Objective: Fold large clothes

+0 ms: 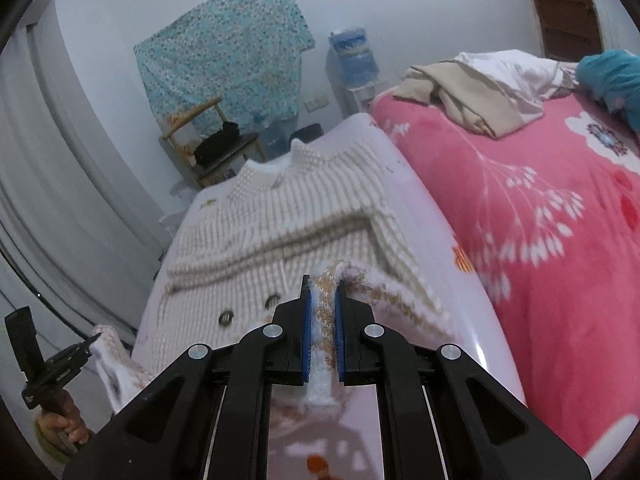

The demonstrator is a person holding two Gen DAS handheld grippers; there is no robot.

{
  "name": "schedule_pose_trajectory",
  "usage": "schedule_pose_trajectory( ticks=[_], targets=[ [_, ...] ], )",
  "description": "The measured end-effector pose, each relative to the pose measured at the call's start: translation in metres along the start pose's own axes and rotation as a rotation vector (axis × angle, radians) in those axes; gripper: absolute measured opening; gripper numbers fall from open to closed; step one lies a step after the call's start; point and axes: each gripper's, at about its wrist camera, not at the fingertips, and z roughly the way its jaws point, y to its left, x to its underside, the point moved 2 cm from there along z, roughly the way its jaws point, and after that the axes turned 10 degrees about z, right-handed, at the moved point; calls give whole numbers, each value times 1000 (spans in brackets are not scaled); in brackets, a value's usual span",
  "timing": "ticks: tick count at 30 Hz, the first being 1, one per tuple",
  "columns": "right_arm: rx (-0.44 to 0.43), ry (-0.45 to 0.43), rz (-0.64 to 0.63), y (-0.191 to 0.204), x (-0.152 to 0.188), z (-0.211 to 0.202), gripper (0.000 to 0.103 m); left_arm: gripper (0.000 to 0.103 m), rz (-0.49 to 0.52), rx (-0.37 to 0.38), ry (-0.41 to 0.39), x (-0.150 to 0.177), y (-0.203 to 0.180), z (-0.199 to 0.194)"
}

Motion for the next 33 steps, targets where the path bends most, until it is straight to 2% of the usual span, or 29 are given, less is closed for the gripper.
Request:
schedule_pose_trajectory(
  ticks=[8,13,21,25,26,27,28,29,33],
  targets=[
    [23,41,24,-8,-22,57,8,7,-37,-32,69,-15,36,50],
    [78,75,74,-26,-24,90,8,10,-89,-14,137,-13,54,79],
    [113,105,127,-44,-16,102,9,15,-133,54,151,-14,61,84],
    [88,105,148,-46,-21,94,18,27,-138,91,134,-16,59,73],
    [92,99,147,-47,-21,91,25,44,-132,77,127,-16,59,68],
    [107,83,139,-47,-22,85,28,57,-123,44,119,-16,59,64],
    [114,73,135,-48,-23,83,36,68,-106,-8,93,-17,59,56],
    [131,61,132,-50,-24,78,44,68,-91,-21,72,-17,59,49],
    [149,39,154,-63,-23,58,44,68,-107,-5,77,-11,57,33]
  ],
)
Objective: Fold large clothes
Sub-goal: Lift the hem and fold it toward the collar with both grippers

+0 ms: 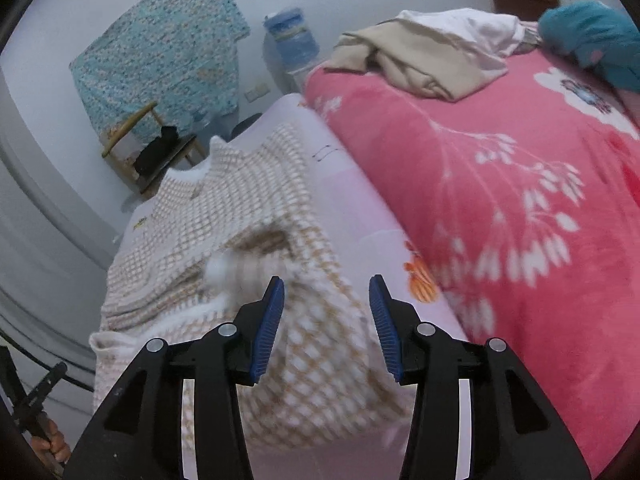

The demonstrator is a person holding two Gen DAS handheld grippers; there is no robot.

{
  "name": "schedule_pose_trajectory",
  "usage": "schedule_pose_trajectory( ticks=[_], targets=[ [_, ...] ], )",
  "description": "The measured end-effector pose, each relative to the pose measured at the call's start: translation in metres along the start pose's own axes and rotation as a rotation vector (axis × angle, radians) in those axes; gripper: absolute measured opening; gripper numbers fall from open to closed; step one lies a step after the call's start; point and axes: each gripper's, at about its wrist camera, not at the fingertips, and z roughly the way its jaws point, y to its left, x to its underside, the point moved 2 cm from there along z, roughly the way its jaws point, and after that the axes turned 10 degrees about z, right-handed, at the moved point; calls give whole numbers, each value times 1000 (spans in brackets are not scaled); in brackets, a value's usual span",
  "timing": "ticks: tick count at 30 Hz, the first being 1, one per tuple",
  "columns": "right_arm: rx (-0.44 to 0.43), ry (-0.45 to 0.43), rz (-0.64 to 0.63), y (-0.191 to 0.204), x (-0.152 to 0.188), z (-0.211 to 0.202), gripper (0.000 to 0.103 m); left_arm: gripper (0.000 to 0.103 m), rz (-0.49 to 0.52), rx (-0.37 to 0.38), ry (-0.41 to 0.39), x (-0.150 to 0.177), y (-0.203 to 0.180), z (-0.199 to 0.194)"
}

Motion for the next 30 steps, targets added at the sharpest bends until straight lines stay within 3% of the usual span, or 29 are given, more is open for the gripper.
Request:
schedule_pose_trajectory(
  ticks=[5,8,11,15,19,25,30],
  targets=[
    [-10,7,-5,-16,14,-27,55,68,34,45,18,26,-26,-16],
    [-30,45,-23,-22,31,-40,62,68,31,109,51,50,-46,-16],
    [-50,104,-17,-30,48,-43,62,68,-9,180,103,76,-57,-6],
    [-37,151,13,-43,65,-37,62,68,-103,208,150,98,-54,11],
    [-39,168,72,-52,70,-26,62,68,-281,251,93,104,-31,21],
    [-84,120,134,-53,62,-17,62,67,-527,347,-28,108,-1,31],
    [-148,85,203,-55,53,-4,62,67,-568,282,-81,105,-3,31]
  ],
)
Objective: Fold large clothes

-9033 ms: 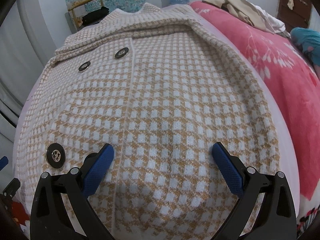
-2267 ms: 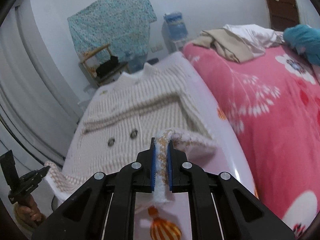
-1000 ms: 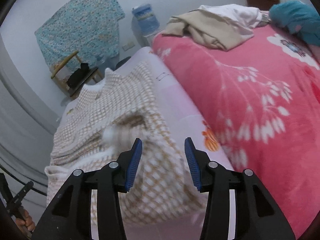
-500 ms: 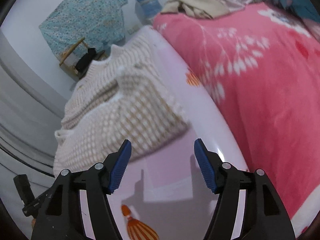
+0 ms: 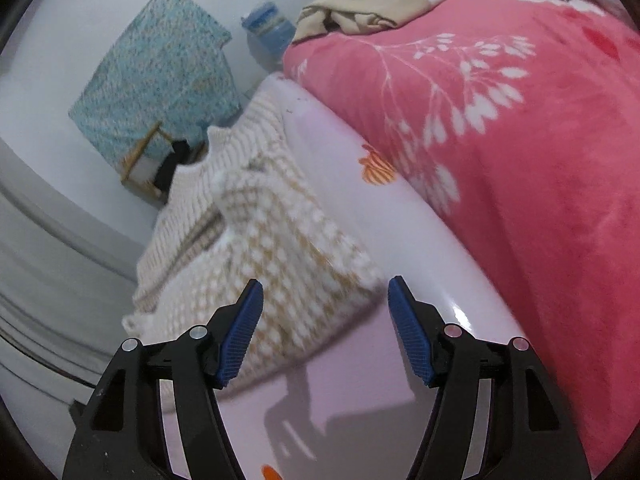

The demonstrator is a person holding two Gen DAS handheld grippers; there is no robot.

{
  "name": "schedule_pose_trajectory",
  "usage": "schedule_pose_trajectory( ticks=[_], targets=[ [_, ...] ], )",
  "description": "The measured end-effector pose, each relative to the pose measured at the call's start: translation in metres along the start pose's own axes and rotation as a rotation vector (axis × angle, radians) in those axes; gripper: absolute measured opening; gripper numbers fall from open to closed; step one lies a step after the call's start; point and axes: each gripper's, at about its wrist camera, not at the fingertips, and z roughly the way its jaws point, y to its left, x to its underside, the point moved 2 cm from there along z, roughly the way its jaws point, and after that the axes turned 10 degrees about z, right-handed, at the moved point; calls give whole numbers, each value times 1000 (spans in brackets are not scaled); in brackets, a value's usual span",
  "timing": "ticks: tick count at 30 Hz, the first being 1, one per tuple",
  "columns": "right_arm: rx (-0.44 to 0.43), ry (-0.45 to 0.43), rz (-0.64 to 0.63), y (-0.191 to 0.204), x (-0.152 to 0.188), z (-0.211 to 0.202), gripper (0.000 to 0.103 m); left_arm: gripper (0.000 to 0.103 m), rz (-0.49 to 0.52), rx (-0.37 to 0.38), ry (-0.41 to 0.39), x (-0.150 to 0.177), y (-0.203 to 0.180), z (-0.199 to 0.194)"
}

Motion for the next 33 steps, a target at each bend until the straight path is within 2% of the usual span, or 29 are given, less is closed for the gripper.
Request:
schedule_pose_trajectory(
  ticks=[4,6,8,11,14,17,21,25,29,33],
  targets=[
    [9,-36,-16,9,-1,13,60,66,-41,-58,-61,-1,-2,1],
    [35,-58,-38,15,-1,16,55,59,-68,-104,-90,-2,0,2],
    [53,-70,-39,16,-2,19,45,43,-88,-149,-108,-3,4,3],
    [78,-86,-48,16,-5,19,29,32,-92,-239,-121,-4,4,4],
    [108,-104,-108,24,-3,15,19,20,20,-328,-124,-6,-11,5],
    [117,-152,-199,42,3,-1,14,16,210,-389,-184,-8,-38,-5],
    [91,-191,-285,64,8,-29,13,14,387,-428,-278,-7,-73,-30],
    [71,-197,-330,74,19,-56,13,14,469,-418,-302,-5,-87,-55],
    [54,-170,-313,57,32,-85,13,14,529,-387,-250,12,-84,-89],
    [46,-33,-231,14,53,-85,15,16,426,-369,-130,28,-47,-101]
  ],
)
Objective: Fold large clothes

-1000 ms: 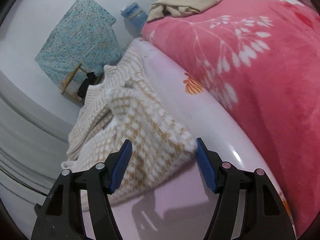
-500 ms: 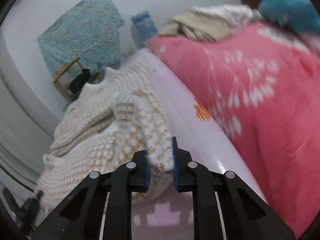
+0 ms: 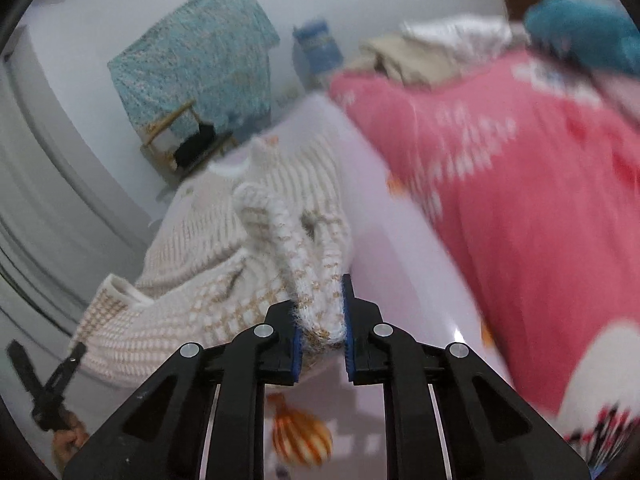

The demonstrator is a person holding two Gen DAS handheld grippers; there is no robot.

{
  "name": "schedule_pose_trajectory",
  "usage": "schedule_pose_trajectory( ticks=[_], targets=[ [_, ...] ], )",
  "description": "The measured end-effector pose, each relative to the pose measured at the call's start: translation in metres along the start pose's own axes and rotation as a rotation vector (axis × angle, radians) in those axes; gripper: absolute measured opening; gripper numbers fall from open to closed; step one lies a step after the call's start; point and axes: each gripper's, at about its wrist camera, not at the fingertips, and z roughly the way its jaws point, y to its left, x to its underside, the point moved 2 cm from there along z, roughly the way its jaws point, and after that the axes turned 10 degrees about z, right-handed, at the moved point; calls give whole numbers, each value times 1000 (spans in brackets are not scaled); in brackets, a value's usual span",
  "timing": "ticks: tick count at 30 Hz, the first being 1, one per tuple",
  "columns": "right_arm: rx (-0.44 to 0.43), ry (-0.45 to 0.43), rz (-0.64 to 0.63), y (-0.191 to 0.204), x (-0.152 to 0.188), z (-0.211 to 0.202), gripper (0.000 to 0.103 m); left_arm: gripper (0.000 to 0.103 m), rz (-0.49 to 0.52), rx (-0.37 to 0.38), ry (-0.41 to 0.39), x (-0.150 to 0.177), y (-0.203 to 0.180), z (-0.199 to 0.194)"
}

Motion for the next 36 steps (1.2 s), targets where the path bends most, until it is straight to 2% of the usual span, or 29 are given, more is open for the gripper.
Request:
schedule_pose_trajectory(
  ticks=[3,5,6,8,10,12,14,15,17,19,20,21,22,23,24,26,27,29,31,33,36],
  targets=[
    [31,89,23,-18,21,15,18,19,-47,1,97,21,19,12],
    [61,104,44,-27,25,16,30,20,-61,-56,122,26,30,10],
    [65,100,56,-31,23,12,31,22,-78,-70,123,26,38,7],
    [72,64,77,-38,19,0,37,25,-159,-36,127,27,63,-2],
    [103,5,82,-43,11,-16,37,25,-193,-20,109,25,75,-11],
    [104,-37,66,-37,3,-25,37,25,-168,-3,88,16,70,-14],
    [76,-40,-10,-14,4,-25,37,25,-116,81,65,8,52,-14],
    [54,-24,-80,7,7,-18,37,25,-70,157,68,3,33,-9],
    [15,22,-211,42,20,-1,37,30,7,275,115,2,0,7],
    [-4,76,-369,80,41,24,37,30,144,318,171,6,-42,28],
    [-5,97,-420,91,50,34,37,30,205,312,190,9,-57,37],
    [-1,130,-465,101,59,51,36,30,275,259,223,16,-70,51],
    [11,161,-479,103,65,65,35,30,295,231,243,22,-73,59],
    [30,183,-482,101,68,75,35,32,293,215,272,28,-71,71],
    [84,215,-479,94,70,92,35,33,264,211,292,31,-65,78],
    [142,258,-437,80,67,109,35,33,161,273,292,30,-50,78],
    [111,272,-391,76,62,109,35,33,136,281,293,26,-46,77],
    [86,275,-347,76,51,106,42,36,153,270,280,18,-47,73],
    [45,256,-339,83,44,103,55,43,172,294,255,10,-54,71],
    [-5,260,-332,91,39,107,56,45,192,307,260,5,-65,79],
    [25,271,-348,96,38,127,56,45,240,239,279,1,-76,97]
  ],
)
